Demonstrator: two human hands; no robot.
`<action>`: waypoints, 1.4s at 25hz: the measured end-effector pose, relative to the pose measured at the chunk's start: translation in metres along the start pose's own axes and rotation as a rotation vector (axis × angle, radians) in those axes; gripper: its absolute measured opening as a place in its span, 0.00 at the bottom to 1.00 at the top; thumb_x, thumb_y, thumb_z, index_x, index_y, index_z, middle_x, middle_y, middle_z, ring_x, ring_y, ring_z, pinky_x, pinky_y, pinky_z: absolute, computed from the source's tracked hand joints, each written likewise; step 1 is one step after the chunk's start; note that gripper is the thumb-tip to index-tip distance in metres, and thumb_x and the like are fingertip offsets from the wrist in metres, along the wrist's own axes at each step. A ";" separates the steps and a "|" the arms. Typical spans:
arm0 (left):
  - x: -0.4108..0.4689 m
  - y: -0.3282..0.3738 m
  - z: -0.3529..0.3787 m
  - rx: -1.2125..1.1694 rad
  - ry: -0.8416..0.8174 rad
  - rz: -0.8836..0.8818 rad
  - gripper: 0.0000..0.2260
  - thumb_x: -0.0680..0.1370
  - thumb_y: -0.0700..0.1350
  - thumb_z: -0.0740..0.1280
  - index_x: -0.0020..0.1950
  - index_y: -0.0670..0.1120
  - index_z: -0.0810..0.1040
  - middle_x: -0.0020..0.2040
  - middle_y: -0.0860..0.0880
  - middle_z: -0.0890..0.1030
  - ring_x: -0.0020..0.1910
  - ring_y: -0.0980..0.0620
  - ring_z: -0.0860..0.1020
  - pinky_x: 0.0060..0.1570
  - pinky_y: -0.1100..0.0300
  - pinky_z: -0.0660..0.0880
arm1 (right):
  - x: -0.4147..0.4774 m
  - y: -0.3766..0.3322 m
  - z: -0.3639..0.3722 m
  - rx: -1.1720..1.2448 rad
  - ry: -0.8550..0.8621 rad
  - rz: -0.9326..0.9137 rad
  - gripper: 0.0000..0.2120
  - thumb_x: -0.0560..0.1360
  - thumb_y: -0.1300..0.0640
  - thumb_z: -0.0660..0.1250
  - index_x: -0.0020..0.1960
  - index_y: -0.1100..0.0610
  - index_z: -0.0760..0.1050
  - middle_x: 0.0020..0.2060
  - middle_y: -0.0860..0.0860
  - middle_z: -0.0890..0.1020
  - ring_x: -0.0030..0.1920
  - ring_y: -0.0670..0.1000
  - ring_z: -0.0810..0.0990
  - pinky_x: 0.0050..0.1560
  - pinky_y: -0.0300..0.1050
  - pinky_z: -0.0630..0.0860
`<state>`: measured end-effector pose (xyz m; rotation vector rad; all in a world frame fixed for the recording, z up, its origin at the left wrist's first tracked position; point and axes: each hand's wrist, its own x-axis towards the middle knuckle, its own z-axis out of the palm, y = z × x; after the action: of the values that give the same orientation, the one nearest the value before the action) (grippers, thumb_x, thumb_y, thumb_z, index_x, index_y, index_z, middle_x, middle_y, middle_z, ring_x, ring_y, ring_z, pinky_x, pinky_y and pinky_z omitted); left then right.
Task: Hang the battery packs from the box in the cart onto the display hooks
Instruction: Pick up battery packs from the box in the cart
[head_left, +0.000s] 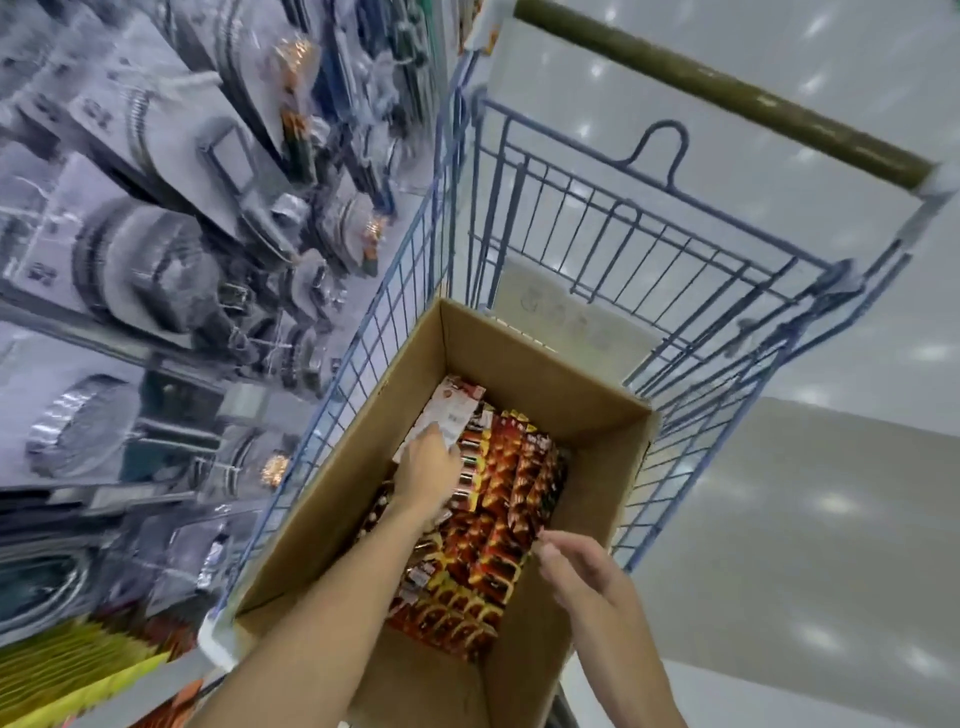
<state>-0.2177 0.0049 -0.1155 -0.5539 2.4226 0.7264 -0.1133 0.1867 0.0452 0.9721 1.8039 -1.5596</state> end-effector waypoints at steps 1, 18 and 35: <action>0.022 -0.003 0.012 0.067 -0.017 0.008 0.24 0.84 0.47 0.64 0.76 0.37 0.67 0.71 0.37 0.76 0.69 0.37 0.74 0.65 0.47 0.73 | 0.005 0.002 0.002 0.015 0.003 0.017 0.05 0.80 0.50 0.69 0.54 0.46 0.82 0.53 0.42 0.84 0.57 0.43 0.80 0.64 0.44 0.76; 0.028 -0.053 0.020 -0.009 0.108 -0.044 0.11 0.84 0.45 0.66 0.64 0.43 0.80 0.52 0.40 0.86 0.51 0.41 0.84 0.51 0.49 0.80 | 0.026 0.002 0.022 -0.003 -0.031 0.070 0.04 0.81 0.53 0.68 0.54 0.48 0.81 0.50 0.41 0.85 0.50 0.35 0.80 0.44 0.25 0.72; -0.092 -0.055 -0.019 -0.547 0.309 -0.193 0.10 0.85 0.47 0.65 0.57 0.48 0.86 0.44 0.61 0.84 0.40 0.63 0.80 0.48 0.72 0.76 | 0.098 0.013 0.063 -0.142 -0.111 0.020 0.10 0.83 0.49 0.65 0.60 0.52 0.79 0.53 0.46 0.82 0.52 0.44 0.80 0.56 0.40 0.76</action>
<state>-0.1260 -0.0287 -0.0677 -1.1710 2.3799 1.3079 -0.1627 0.1411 -0.0515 0.8186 1.7947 -1.4227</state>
